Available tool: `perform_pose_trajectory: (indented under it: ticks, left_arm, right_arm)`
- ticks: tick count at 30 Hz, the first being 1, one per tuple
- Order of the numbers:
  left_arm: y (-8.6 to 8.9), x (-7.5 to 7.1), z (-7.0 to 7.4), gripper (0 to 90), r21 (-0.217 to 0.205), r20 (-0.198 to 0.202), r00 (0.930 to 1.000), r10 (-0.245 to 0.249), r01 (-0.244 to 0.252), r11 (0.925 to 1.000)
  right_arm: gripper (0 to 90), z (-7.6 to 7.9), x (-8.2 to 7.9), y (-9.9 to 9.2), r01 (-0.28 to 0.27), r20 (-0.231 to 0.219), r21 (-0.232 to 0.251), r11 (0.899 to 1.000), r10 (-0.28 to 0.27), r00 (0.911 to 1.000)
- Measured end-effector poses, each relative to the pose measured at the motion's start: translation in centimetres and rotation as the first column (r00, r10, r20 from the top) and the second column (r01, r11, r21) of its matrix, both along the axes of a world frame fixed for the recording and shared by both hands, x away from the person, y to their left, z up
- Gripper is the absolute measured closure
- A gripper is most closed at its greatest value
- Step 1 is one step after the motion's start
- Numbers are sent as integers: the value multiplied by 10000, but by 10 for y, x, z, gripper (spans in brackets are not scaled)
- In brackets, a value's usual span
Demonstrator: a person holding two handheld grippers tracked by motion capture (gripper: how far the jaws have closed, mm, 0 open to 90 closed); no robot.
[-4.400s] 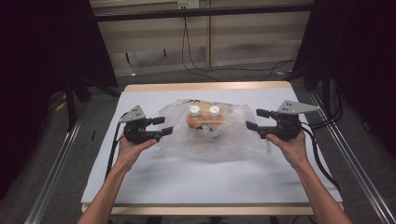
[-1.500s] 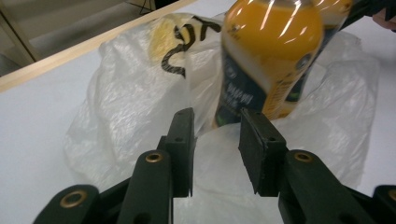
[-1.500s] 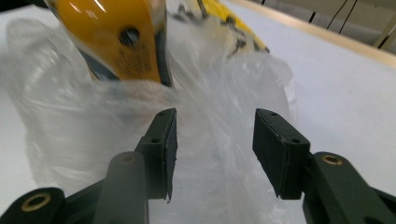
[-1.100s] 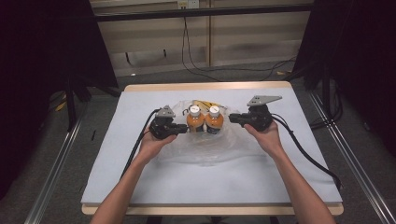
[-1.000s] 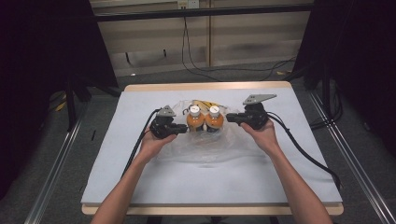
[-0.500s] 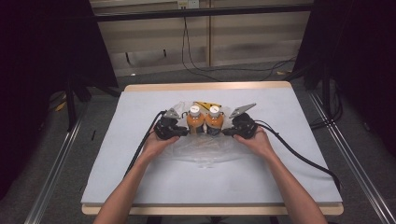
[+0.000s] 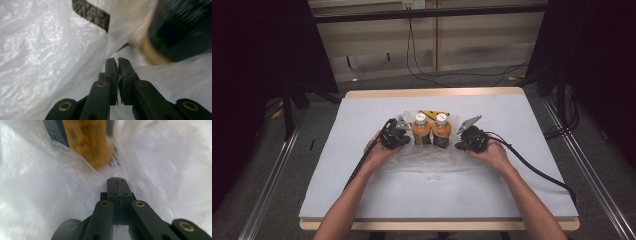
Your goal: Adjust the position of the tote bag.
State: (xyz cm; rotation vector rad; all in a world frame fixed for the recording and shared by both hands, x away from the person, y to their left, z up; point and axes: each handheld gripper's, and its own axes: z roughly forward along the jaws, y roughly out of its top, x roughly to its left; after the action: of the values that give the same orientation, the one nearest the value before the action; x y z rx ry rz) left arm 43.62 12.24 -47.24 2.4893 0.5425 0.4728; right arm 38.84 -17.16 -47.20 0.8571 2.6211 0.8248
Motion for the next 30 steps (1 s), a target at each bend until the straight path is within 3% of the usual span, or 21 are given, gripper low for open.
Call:
perform_pose_trajectory:
  ticks: [1,2,3,6,9,10,13,16,21,24,28,30]
  left_arm:
    - [0,0,0,881,0,0,10000,0,0,10000]
    - [1,1,2,881,578,107,9999,42,-48,9983]
    - [1,2,2,899,1082,488,9988,88,-141,9940]
    - [9,7,4,900,1025,47,10000,54,-59,9947]
    - [16,6,5,900,1128,-51,10000,2,4,9936]
    - [23,4,6,900,1151,-155,9998,-97,114,9933]
    - [30,3,7,900,1184,-235,9997,-74,101,9929]
    - [52,2,8,900,1479,-412,9992,8,53,9890]
    - [76,0,10,900,1368,-657,9974,293,-201,9904]
    - [79,-4,11,900,1537,-596,9982,39,54,9881]
    - [79,-7,10,900,1387,-696,9976,-59,156,9902]
    - [76,-7,10,900,1358,-598,9981,-155,236,9905]
  right_arm:
    - [900,1,-1,-2,133,78,-278,9995,-131,9999]
    - [900,1,-1,-2,133,78,-278,9995,-131,9999]
    - [900,2,-1,-7,175,95,-527,9985,-170,9998]
    - [900,4,-2,-17,454,241,-982,9941,-432,9988]
    - [900,5,-3,-25,483,245,-1347,9897,-454,9987]
    - [900,6,-4,-30,490,263,-1828,9819,-449,9986]
    - [900,8,-5,-35,488,109,-2014,9783,-476,9988]
    - [900,10,-8,-44,420,-192,-2247,9735,-475,9987]
    - [900,11,-9,-50,340,-229,-2242,9740,-401,9989]
    - [900,12,-11,-56,282,-401,-2454,9690,-393,9984]
    - [900,13,-16,-65,328,-485,-2761,9606,-480,9977]
    - [900,13,-19,-73,398,-547,-2550,9661,-555,9970]
